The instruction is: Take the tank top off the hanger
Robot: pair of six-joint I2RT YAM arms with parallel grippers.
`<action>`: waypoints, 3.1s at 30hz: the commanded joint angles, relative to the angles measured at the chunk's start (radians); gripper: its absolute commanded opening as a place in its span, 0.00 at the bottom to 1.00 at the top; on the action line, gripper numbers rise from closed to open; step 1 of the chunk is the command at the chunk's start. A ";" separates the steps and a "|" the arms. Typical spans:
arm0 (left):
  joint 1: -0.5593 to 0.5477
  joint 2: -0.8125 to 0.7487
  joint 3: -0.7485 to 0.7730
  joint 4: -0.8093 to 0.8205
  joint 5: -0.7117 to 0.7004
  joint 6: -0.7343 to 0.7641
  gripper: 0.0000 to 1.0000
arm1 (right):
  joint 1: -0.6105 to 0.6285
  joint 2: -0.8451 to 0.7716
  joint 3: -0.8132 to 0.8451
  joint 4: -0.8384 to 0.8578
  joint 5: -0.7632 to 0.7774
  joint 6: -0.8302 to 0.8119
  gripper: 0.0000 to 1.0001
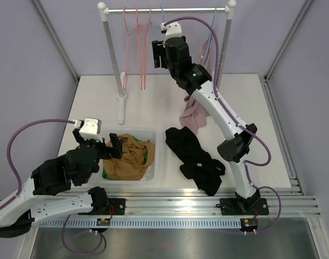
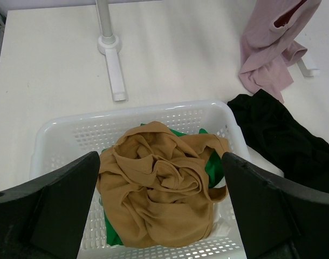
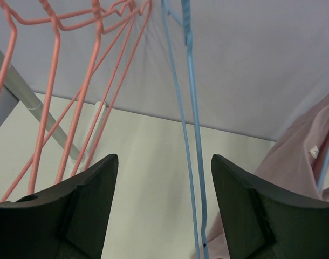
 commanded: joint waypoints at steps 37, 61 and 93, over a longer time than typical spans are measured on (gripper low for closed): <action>-0.041 1.239 0.197 0.689 0.658 -0.114 0.99 | 0.021 -1.634 -1.331 -0.261 -0.223 0.281 1.00; -0.044 0.820 0.186 0.565 0.408 -0.049 0.00 | 0.021 -1.735 -1.367 -0.274 -0.154 0.313 1.00; 0.339 0.122 -0.070 0.071 0.153 -0.173 0.00 | 0.021 -1.665 -1.384 -0.203 -0.198 0.310 1.00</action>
